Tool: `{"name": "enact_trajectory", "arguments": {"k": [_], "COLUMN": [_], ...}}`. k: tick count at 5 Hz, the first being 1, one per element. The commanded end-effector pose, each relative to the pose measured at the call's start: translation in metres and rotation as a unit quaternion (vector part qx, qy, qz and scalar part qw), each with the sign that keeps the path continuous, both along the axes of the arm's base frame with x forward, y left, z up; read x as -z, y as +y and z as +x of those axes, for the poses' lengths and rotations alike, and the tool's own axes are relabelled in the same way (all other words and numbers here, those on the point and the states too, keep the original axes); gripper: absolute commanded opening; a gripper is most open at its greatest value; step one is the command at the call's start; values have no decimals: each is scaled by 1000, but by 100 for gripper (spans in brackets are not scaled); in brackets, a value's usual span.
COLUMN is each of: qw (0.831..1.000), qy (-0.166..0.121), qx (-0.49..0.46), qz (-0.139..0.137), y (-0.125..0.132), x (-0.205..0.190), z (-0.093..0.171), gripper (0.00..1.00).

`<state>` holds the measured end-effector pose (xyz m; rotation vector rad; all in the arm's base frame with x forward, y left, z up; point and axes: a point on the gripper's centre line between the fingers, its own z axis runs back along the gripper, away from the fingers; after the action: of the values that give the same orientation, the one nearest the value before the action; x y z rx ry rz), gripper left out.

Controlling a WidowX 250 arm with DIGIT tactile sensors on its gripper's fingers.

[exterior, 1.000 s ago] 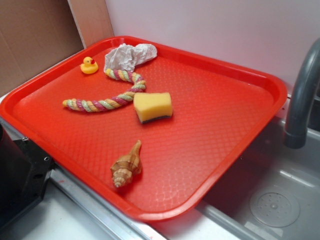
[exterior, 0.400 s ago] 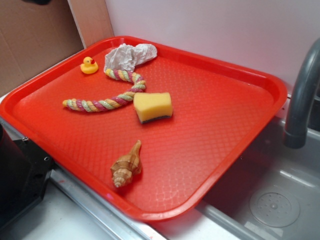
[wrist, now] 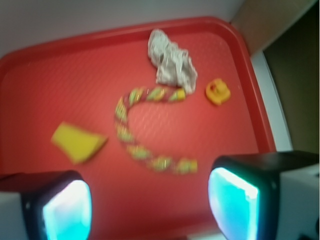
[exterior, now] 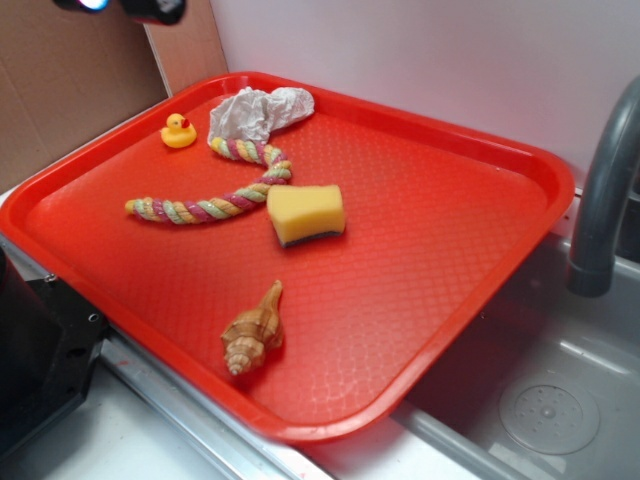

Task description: Grab the white paper.

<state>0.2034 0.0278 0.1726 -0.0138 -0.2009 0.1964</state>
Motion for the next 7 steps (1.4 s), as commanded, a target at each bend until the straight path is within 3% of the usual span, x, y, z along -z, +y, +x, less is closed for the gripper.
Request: {"name": "enact_trajectory", "arguments": {"k": [1,2,3,7], "qw": [997,996,997,997], "qy": [-71,-71,-57,1], "qx": [-26,-32,-28,-54], "qz": [34,53,51,45], "y": [29,41,49,73], "x": [36,61,89,142], "z": [60,84,97,112], "gripper": [100,100,100,100]}}
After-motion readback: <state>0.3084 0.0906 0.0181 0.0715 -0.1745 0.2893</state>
